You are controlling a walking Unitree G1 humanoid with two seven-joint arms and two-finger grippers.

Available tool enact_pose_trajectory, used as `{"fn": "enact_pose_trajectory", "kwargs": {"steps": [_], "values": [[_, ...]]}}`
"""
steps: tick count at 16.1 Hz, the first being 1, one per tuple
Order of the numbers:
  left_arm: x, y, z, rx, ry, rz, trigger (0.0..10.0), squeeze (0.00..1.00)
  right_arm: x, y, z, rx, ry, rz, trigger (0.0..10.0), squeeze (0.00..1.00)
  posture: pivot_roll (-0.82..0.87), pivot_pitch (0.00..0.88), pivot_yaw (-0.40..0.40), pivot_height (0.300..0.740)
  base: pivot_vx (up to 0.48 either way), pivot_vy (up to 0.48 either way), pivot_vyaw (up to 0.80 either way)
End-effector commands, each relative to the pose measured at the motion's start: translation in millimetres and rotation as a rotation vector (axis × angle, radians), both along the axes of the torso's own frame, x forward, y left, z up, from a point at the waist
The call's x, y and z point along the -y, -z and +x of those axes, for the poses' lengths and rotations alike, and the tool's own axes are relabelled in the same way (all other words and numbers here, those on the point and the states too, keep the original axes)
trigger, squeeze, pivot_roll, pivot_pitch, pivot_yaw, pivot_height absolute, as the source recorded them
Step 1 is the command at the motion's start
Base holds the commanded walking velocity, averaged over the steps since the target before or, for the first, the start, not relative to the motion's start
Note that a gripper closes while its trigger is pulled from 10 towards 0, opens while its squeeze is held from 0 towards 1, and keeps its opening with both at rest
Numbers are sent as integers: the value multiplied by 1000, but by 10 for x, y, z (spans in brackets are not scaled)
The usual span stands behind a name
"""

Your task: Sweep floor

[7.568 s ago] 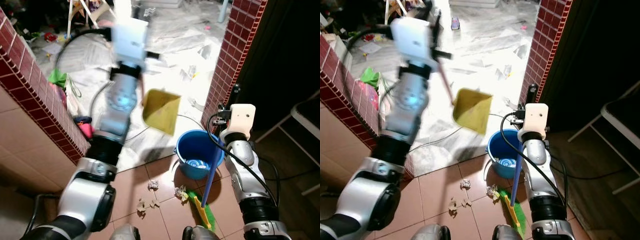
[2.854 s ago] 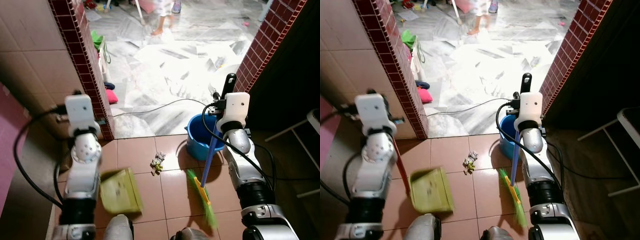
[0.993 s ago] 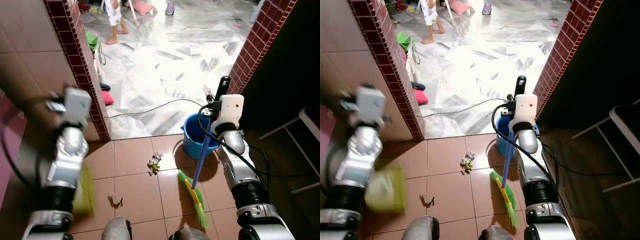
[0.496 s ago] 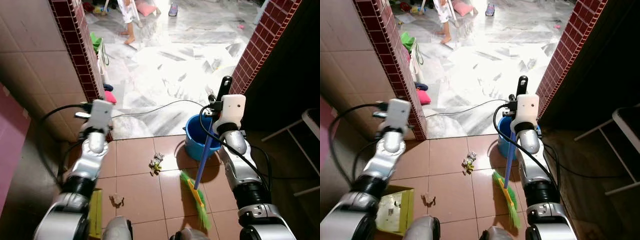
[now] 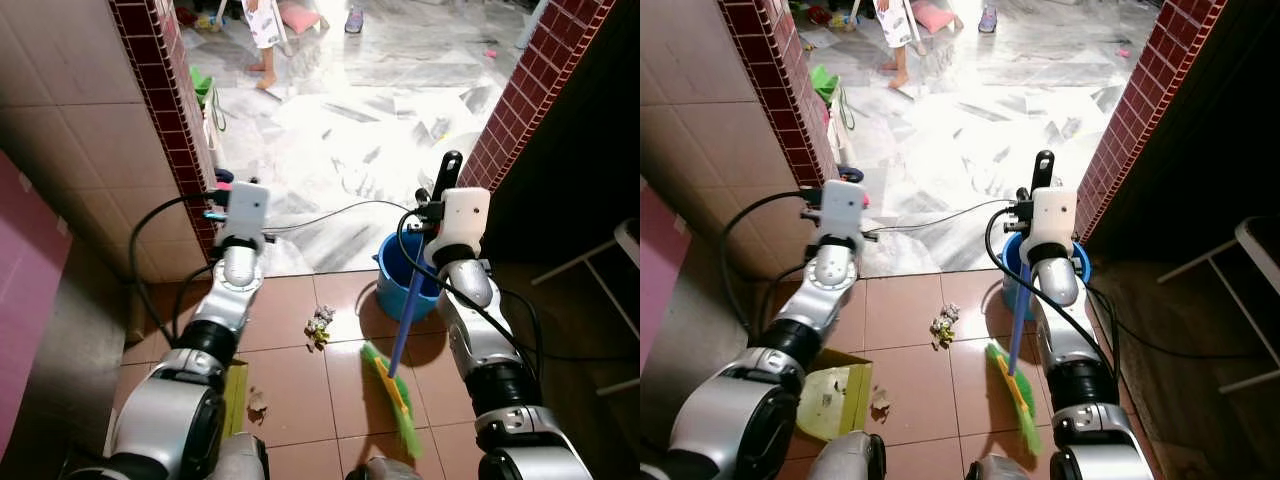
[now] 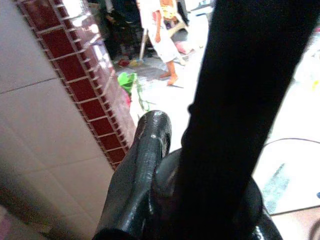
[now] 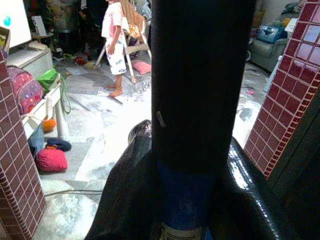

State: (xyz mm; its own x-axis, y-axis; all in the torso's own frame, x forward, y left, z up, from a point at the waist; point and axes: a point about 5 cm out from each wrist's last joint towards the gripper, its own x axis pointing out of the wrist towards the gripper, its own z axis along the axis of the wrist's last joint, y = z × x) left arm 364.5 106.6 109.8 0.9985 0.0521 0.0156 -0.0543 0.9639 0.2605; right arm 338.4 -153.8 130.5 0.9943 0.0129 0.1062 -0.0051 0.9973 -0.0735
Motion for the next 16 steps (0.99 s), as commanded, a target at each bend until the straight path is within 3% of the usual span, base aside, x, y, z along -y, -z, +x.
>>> {"fn": "enact_pose_trajectory", "kwargs": {"steps": [1, 5, 9, 14, 16], "values": [[102, -49, 14, 15, -13, -114, 10000, 0, 6, -83, 46, 30, -3, 0, 10000, 0, -68, 38, -18, 740, 0, 0, 0], [76, -59, 25, 29, -92, -153, 10000, 0, 15, -117, 88, 24, 7, 30, 10000, 0, -71, 33, -18, 740, 0, 0, 0], [-44, -388, 159, 178, -165, -107, 10000, 0, -88, -115, 146, -41, -77, 191, 10000, 0, -89, 33, -20, 740, 0, 0, 0], [-41, -718, 299, 258, -149, -43, 10000, 0, -89, -122, 124, -29, -80, 172, 10000, 0, -107, 39, -4, 740, 0, 0, 0], [27, -734, 312, 246, -118, -29, 10000, 0, -44, -97, 112, -42, -52, 161, 10000, 0, -113, 43, 1, 740, 0, 0, 0]]}}
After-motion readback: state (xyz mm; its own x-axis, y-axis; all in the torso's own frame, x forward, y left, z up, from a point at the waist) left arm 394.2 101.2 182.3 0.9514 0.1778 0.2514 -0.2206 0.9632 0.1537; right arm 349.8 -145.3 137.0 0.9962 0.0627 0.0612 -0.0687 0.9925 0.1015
